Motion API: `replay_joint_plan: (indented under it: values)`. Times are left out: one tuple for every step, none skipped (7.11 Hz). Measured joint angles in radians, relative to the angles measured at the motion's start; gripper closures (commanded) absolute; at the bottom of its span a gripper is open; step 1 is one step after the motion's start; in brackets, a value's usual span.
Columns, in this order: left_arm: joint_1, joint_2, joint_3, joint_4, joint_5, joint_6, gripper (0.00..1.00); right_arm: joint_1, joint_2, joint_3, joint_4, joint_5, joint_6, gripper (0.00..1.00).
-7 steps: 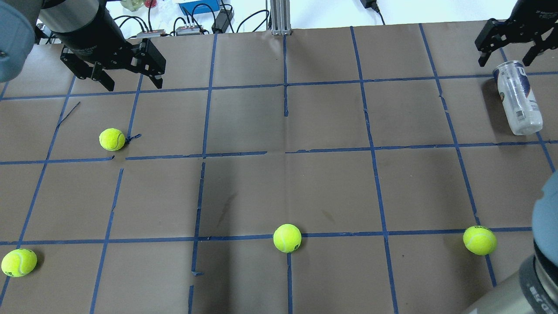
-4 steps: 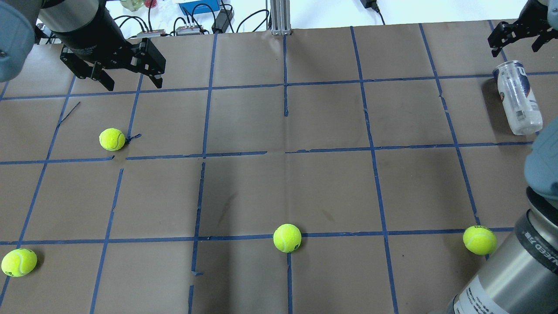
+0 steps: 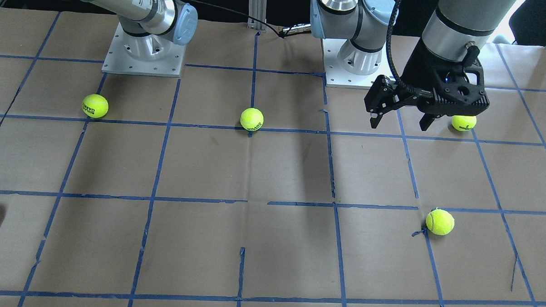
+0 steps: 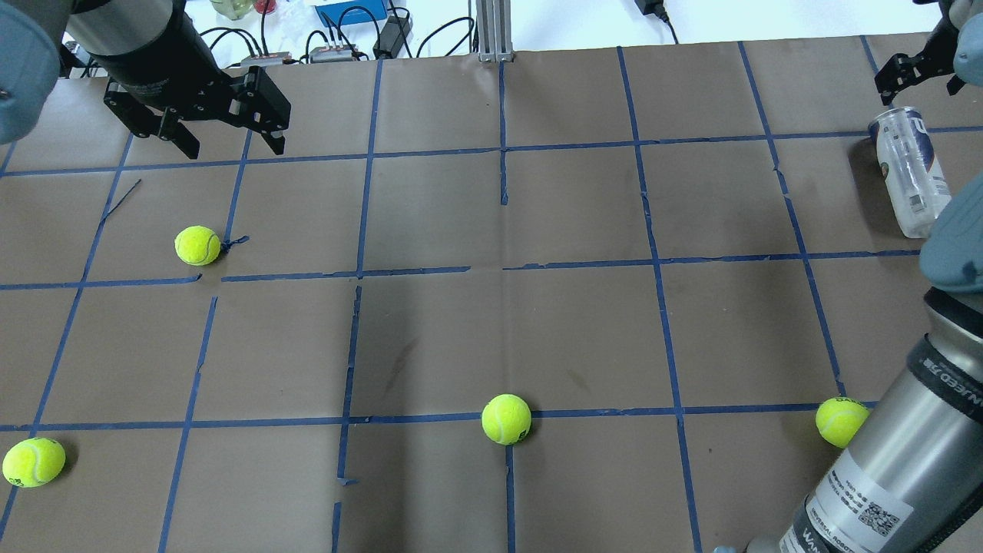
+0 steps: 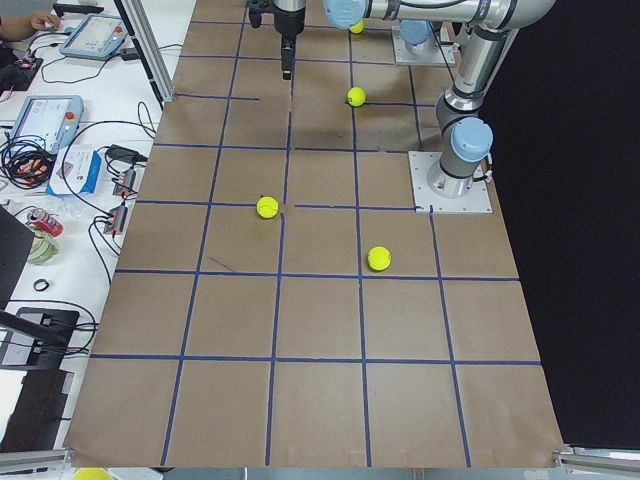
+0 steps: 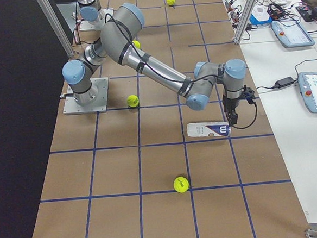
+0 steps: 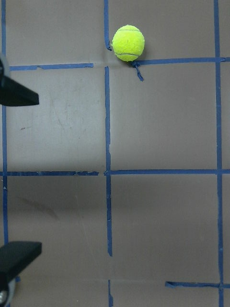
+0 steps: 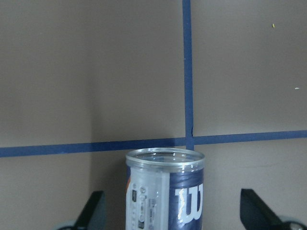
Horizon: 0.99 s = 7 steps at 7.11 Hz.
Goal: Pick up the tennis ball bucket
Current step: 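Close the right gripper on the can and lift it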
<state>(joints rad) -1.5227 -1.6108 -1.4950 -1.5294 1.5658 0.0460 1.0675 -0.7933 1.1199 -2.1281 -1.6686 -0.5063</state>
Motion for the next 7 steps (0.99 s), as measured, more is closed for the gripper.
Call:
replay_joint_plan:
  values:
    - [0.0, 0.0, 0.0, 0.0, -0.002, 0.0, 0.0, -0.007, 0.015, 0.001, -0.014, 0.014, -0.007, 0.0]
    - [0.0, 0.0, 0.001, 0.0, -0.001, 0.0, 0.0, -0.01, 0.028, 0.004, -0.019, 0.024, -0.008, 0.0]
    - [-0.001, 0.001, 0.0, 0.0, 0.0, 0.0, 0.0, -0.011, 0.039, 0.006, -0.02, 0.036, -0.007, 0.0]
    - [-0.002, 0.001, 0.0, 0.0, -0.001, 0.0, 0.0, -0.016, 0.046, 0.009, -0.02, 0.051, -0.006, 0.02]
    - [-0.002, 0.002, 0.0, 0.0, -0.002, 0.0, 0.0, -0.027, 0.052, 0.014, -0.02, 0.079, -0.007, 0.04]
    - [-0.003, 0.003, 0.001, 0.0, -0.002, 0.0, 0.0, -0.037, 0.061, 0.024, -0.023, 0.108, -0.01, 0.07]
    - [-0.002, 0.004, 0.001, 0.0, -0.001, 0.0, 0.0, -0.043, 0.066, 0.031, -0.027, 0.117, -0.014, 0.35]
